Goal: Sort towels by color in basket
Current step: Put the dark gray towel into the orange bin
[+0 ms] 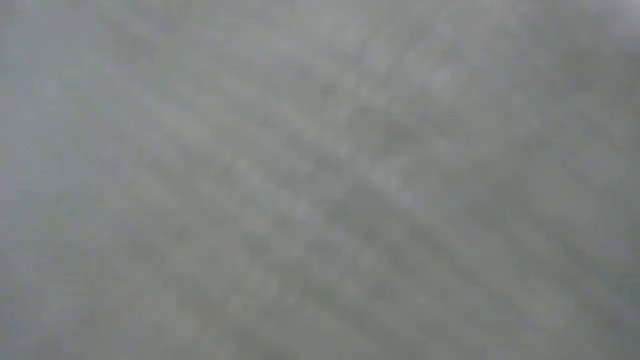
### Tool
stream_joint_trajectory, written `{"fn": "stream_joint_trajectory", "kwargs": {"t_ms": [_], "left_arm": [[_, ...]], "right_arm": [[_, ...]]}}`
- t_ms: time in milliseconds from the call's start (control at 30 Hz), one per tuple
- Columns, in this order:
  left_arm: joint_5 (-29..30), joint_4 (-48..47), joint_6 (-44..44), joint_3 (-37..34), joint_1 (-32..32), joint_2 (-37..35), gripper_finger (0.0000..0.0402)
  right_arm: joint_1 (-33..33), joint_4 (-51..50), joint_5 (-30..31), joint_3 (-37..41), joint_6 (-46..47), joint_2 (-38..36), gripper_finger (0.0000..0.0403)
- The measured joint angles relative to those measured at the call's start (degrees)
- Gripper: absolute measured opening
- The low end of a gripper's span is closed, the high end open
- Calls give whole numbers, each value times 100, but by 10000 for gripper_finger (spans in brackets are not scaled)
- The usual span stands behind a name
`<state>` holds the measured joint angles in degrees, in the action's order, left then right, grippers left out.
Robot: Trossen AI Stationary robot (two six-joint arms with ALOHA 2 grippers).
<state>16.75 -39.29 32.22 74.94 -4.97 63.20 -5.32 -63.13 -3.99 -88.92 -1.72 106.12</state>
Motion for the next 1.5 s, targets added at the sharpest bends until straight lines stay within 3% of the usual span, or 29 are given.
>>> {"fn": "stream_joint_trajectory", "kwargs": {"t_ms": [267,433,767,1067,1333,1500], "left_arm": [[4,-33,-79,0,0,0,245],[4,-126,-86,0,0,2,245],[-79,-156,-112,0,0,0,245],[-299,-255,-152,0,-2,0,245],[-299,-251,-105,0,-2,2,245],[-297,-282,-22,0,-28,1,245]], "right_arm": [[193,-61,-1,-2,-166,314,244],[104,-192,21,-69,77,-20,288],[-362,-1302,361,-619,786,-1155,293],[-317,-2174,201,-619,-1199,-2095,291],[-224,-2268,226,-561,-2659,-2056,291],[-82,-2031,282,27,-3205,-2048,291]]}}
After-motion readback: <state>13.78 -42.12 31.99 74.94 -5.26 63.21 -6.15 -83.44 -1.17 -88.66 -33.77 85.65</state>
